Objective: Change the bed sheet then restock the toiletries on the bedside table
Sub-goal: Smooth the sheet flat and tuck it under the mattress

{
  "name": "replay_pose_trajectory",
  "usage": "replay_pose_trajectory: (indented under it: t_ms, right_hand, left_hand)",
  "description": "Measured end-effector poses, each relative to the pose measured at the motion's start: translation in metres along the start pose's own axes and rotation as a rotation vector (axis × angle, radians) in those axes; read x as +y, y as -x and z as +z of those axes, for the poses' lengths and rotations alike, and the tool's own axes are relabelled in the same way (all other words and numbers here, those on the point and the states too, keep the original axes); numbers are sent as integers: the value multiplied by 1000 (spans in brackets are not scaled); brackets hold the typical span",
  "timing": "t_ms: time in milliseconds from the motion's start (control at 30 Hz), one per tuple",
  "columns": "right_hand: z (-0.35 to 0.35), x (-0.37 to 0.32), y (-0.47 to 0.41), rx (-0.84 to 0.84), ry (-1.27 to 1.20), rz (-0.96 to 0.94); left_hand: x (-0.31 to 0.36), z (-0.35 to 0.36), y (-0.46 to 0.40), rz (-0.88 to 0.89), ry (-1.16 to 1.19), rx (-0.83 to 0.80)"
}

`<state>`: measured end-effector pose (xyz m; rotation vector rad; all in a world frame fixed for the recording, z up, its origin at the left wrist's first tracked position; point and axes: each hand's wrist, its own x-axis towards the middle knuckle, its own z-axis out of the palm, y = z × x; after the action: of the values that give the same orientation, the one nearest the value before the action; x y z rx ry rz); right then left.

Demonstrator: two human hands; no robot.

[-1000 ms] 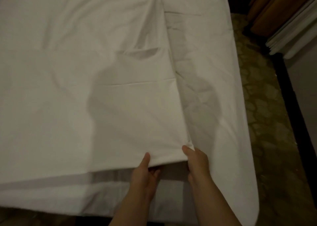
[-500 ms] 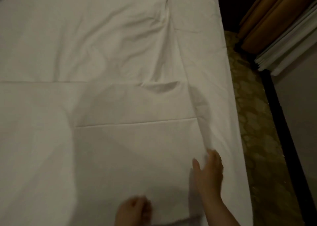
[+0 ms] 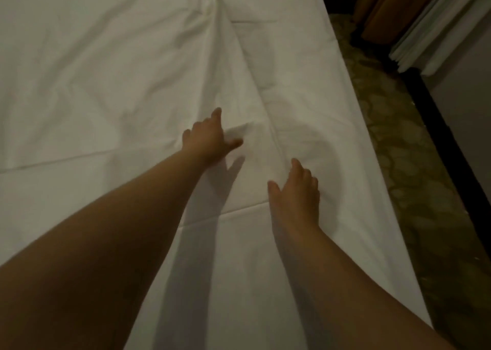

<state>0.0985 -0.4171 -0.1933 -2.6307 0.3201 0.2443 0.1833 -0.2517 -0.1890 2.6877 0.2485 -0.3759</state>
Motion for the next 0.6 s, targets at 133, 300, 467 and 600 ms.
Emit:
replay_pose_trajectory:
  t_ms: [133,300,467,600]
  right_hand:
    - [1,-3,-29,38,-23,43]
    - [-6,2,-38,249,-13,-74]
    - [12,7,-44,185,204,32]
    - [32,-16,-25,312,223,-125]
  left_hand:
    - [35,8,-27,30,18,36]
    - [47,5,-30,100,82,160]
    - [39,23,-26,235,-85,182]
    - [-14,42,28,502,-273,196]
